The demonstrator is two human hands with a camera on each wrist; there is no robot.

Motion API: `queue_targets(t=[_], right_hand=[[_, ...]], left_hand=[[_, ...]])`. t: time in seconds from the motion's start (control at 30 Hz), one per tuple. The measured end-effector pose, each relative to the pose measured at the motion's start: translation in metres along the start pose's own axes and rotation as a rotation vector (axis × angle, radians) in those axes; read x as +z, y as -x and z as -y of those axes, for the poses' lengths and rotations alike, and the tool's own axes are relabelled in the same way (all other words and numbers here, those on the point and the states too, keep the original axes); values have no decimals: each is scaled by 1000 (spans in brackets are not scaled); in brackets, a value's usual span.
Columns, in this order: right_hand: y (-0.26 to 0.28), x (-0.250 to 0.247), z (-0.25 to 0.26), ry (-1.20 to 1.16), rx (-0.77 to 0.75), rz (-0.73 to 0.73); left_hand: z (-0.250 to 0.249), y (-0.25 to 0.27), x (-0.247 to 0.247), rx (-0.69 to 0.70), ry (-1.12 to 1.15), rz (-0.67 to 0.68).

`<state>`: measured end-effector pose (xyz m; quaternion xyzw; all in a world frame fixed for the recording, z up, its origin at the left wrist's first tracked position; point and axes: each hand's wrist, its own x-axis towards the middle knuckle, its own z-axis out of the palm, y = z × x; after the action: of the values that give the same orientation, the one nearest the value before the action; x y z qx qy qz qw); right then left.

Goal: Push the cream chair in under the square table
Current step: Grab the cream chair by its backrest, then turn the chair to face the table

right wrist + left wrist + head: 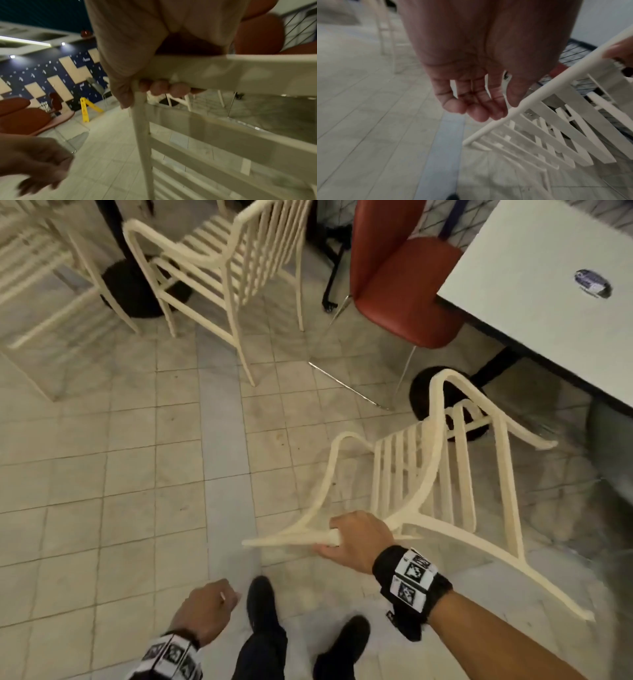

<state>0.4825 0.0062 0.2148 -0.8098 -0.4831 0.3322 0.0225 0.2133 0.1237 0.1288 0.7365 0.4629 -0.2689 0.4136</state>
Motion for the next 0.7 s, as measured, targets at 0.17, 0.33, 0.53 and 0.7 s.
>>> queue_targets(t=[0.17, 0.33, 0.53, 0.7], right_hand=[[130, -58, -86, -101, 87, -138], [257, -73, -180, -127, 269, -245], [354, -65, -265, -63, 444, -186], [367, -63, -279, 250, 587, -27]], left_hand=[[-128, -10, 1, 299, -214, -127], [-245, -2, 65, 599, -576, -114], [-329, 7, 128, 635, -694, 0], [-378, 20, 155, 682, -750, 168]])
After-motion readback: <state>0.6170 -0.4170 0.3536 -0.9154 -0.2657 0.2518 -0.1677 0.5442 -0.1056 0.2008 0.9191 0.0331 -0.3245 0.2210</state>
